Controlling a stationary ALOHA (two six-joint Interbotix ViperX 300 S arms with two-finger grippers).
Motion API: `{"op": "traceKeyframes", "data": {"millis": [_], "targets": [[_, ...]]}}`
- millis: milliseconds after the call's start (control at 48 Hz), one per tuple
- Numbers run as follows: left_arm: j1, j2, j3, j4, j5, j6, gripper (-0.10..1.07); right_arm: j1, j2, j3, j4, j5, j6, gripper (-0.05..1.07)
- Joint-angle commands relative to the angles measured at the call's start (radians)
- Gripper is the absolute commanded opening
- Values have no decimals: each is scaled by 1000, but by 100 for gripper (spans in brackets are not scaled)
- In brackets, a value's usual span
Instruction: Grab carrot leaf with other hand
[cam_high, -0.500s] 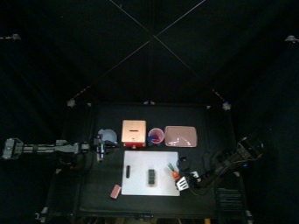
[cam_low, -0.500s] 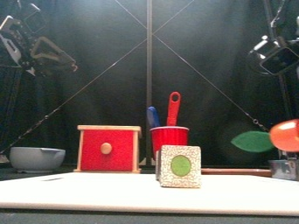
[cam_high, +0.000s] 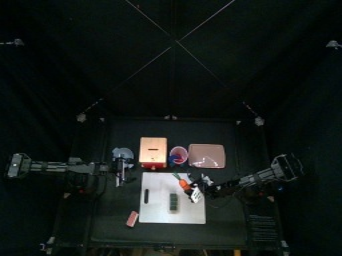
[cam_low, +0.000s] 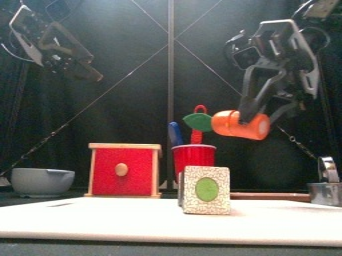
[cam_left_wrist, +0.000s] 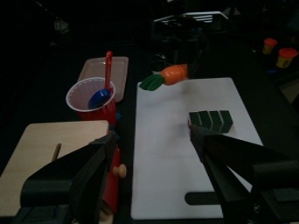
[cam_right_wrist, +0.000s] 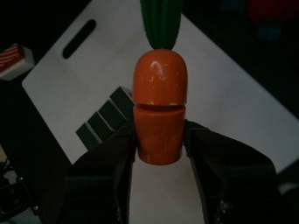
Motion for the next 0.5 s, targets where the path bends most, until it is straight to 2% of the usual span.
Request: {"op": "traceKeyframes", "data": {"millis": [0,146,292,479], "targets": [[-14,21,-48,-9,17,-3,98,-48,-11,-54,40,-46,-104,46],[-18,72,-84,-28,60,-2,98,-89,-6,-97,135,-46,-288,46],[-18,91,-103,-31,60,0,98,-121,9,-135,253,-31,-471,46],[-18,103,-124,-38,54,-6,98,-144,32,-221,414,61,-726,46]]}}
